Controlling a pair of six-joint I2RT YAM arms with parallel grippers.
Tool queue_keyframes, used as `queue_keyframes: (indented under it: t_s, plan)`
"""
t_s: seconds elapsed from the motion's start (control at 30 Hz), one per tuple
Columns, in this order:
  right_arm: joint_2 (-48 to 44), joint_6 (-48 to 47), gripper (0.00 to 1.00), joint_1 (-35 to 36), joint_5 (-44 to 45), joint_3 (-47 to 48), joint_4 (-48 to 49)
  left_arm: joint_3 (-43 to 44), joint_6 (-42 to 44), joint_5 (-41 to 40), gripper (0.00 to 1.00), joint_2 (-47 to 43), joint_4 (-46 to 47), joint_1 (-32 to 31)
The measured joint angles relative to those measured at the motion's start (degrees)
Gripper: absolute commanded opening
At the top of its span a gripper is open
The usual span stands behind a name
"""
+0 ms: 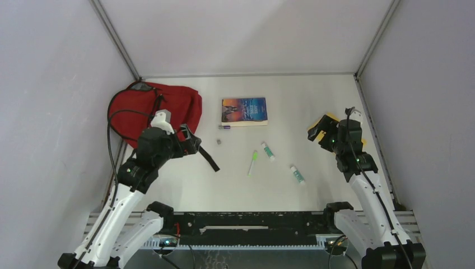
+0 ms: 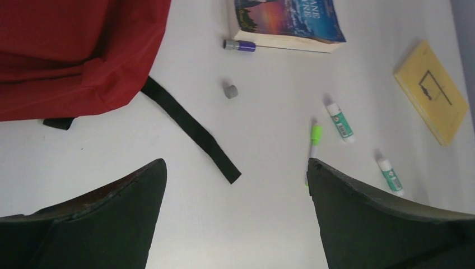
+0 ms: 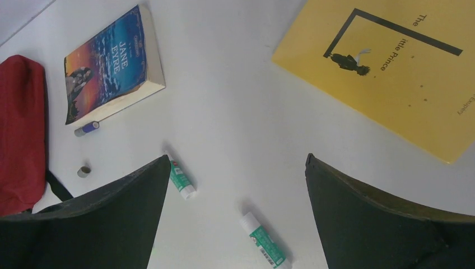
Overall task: Pack the student bag
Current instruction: Move the book to the center of the board.
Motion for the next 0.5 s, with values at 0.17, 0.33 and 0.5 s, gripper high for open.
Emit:
queue_keyframes:
  t_s: [0.17, 0.33, 0.5]
  plan:
    - [0.61, 0.09, 1.00, 0.00, -0.96, 0.00, 0.44, 0.00, -0.57, -2.71, 1.00, 1.20, -0.98, 0.00]
    - [0.70, 0.09, 1.00, 0.00, -0.98, 0.00, 0.66, 0.20, -0.33, -5.44, 1.00, 1.27, -2.78, -0.02]
    - [0.70, 0.24, 1.00, 0.00, -1.68, -0.92, 1.46, 2.12, 0.39, -9.33, 1.00, 3.10, -6.58, 0.00]
